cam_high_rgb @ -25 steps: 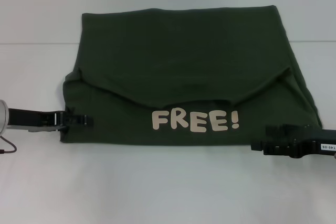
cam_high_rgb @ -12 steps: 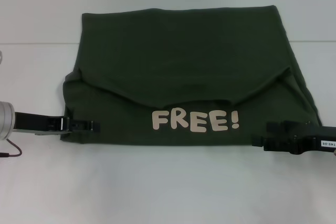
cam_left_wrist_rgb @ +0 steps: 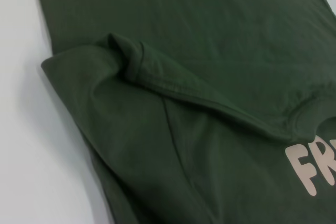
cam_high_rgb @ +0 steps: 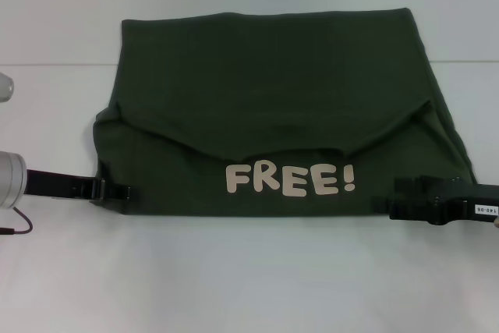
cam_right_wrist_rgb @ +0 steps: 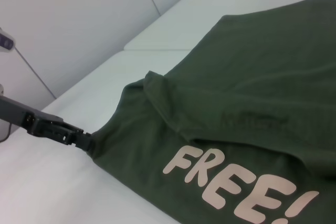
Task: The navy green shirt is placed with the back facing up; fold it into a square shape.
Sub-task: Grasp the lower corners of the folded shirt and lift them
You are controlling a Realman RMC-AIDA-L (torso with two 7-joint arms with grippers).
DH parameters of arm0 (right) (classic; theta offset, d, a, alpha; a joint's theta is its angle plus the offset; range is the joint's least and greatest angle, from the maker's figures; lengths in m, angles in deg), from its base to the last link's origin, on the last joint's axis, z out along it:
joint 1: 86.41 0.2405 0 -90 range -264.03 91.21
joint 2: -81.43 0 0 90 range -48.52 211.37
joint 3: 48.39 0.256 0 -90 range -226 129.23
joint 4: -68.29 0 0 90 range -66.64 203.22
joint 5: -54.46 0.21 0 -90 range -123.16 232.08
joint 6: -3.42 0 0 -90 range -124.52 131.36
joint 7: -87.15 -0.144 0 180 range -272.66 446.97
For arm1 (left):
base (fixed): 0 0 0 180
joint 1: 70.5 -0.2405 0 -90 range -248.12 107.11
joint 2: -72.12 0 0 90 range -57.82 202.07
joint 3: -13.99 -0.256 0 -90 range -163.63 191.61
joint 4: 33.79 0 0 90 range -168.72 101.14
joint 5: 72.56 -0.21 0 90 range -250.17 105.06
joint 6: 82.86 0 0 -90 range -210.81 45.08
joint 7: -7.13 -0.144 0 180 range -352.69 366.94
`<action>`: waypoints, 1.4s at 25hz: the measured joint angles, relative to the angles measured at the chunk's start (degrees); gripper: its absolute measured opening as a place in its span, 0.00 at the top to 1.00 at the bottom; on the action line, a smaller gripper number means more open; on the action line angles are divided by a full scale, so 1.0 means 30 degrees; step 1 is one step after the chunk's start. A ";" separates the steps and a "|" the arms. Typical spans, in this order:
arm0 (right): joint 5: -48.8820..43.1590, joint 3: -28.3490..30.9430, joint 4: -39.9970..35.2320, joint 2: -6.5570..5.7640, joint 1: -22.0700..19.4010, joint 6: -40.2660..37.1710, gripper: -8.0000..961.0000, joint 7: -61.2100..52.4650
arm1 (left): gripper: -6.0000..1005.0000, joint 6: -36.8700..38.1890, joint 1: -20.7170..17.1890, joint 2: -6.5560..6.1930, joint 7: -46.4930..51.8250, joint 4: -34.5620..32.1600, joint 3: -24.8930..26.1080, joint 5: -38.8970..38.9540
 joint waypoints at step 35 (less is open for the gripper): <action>-1.4042 -0.2128 -0.4340 -0.0737 0.5457 0.0966 0.05 -1.8278 | 0.97 -0.0171 0.0221 -0.0102 0.0035 0.0078 -0.0122 -0.0722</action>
